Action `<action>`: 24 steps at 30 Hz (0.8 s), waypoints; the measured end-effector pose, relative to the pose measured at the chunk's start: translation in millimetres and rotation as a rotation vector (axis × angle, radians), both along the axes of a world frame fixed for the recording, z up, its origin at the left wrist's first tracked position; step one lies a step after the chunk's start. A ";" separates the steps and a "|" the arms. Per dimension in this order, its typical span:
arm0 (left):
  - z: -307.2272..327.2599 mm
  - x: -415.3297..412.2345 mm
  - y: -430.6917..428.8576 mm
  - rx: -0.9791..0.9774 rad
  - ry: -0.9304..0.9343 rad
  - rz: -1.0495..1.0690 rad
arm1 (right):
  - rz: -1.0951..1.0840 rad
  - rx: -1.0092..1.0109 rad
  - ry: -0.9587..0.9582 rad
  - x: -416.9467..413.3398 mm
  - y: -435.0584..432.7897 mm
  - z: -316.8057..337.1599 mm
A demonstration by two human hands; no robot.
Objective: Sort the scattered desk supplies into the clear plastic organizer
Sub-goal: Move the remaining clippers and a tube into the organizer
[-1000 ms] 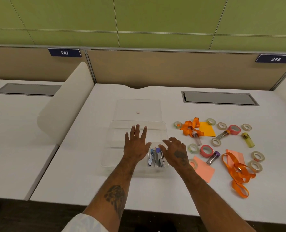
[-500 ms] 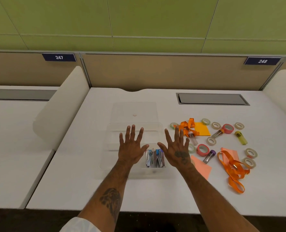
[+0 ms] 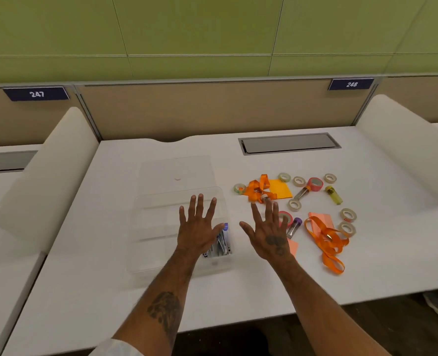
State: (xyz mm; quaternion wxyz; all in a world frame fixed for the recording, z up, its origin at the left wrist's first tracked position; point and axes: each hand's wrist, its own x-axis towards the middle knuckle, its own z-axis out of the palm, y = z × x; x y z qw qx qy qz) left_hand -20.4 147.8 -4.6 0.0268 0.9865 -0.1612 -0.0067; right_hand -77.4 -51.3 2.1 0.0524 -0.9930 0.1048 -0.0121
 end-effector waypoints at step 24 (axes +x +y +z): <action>-33.3 51.4 -170.0 -0.003 0.095 -0.088 | -0.040 0.079 0.014 17.6 -157.7 -39.1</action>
